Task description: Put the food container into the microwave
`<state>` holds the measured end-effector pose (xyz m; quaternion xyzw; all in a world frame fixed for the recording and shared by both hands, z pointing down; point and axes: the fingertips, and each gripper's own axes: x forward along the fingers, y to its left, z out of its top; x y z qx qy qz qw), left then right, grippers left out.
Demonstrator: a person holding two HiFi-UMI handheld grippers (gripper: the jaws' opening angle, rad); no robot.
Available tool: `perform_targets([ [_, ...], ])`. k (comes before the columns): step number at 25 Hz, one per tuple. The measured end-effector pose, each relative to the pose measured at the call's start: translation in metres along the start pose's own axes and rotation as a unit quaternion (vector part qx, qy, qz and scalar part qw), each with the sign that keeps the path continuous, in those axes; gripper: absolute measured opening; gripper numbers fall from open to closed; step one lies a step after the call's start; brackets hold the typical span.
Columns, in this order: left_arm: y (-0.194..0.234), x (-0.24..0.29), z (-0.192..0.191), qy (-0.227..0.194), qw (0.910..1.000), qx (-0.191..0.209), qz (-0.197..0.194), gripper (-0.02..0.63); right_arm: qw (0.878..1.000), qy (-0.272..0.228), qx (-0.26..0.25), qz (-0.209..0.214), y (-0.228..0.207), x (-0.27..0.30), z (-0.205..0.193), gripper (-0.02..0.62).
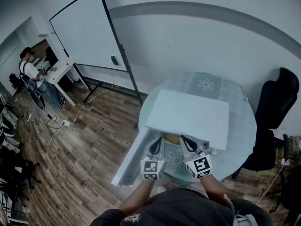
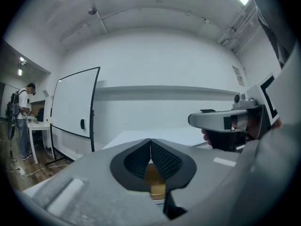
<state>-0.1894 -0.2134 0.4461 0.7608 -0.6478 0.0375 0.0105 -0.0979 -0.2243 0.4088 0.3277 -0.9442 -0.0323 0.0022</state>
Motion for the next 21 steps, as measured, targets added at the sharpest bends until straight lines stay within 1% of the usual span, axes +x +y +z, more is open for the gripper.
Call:
perform_targets([
  [3,0.001,0.001,0.000,0.002,1.0000,-0.005,0.001,0.006,1.000,-0.003,-0.003,0.003,0.000,0.001,0.004,0.000],
  [11,-0.003,0.004,0.008,-0.001,0.9999,0.010,-0.009,0.006,1.000,-0.015,-0.007,0.007,0.002,0.000,0.013,0.001],
  [17,-0.002,0.001,0.009,-0.001,0.9998,0.017,-0.012,0.006,1.000,-0.021,-0.008,-0.001,0.006,-0.002,0.015,0.000],
  [21,0.006,-0.002,0.001,0.010,0.9999,0.006,-0.003,0.006,1.000,-0.023,-0.009,0.002,0.006,-0.002,0.017,0.000],
])
